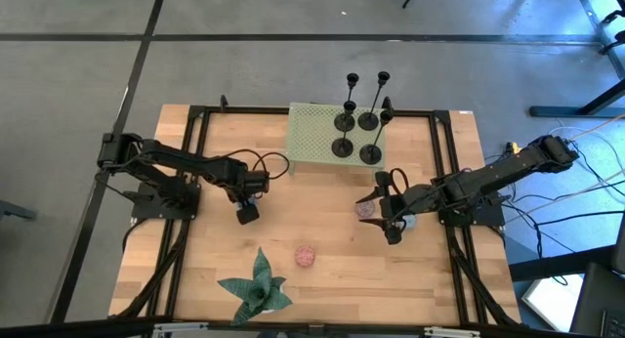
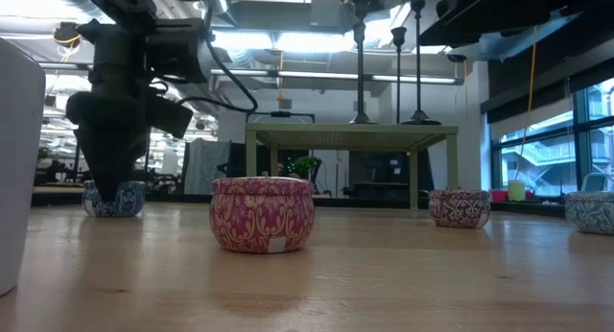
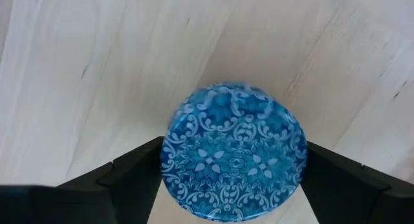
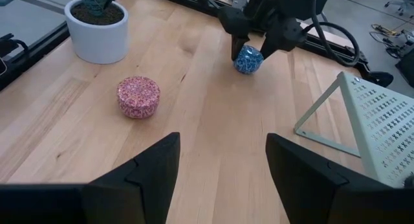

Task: Pick & Place candle stick holders
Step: Put the blue scented candle on the shelf

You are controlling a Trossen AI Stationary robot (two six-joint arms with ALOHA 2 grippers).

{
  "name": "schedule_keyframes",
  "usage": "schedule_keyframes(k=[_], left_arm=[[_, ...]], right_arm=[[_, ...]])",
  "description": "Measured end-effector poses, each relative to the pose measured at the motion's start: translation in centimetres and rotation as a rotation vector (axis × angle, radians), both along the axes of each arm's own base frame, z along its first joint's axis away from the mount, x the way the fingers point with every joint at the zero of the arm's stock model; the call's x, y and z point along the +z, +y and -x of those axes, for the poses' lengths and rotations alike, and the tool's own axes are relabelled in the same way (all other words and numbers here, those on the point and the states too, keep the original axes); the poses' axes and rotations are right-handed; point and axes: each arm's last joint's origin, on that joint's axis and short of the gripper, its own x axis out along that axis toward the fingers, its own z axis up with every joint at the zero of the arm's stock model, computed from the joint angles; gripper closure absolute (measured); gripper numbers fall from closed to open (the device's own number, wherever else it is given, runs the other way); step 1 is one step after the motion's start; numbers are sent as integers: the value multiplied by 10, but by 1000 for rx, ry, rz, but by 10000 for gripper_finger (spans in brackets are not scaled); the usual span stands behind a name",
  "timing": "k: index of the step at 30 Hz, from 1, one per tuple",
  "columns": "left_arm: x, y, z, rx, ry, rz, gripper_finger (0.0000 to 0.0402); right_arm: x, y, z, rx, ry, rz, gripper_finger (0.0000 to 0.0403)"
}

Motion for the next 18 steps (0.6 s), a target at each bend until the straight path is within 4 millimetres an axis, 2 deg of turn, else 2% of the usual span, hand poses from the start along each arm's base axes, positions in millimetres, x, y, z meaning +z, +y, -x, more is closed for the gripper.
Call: schedule_keyframes(k=[5,10,18], left_arm=[[1,0,-3,2,-31,3,110],[4,-1,-5,21,-35,57,111],[38,-2,-27,20,-136,102,104]], right_arm=[[0,0,0,0,0,0,171],[0,0,0,0,0,0,171],[0,0,0,-1,0,-1,171]])
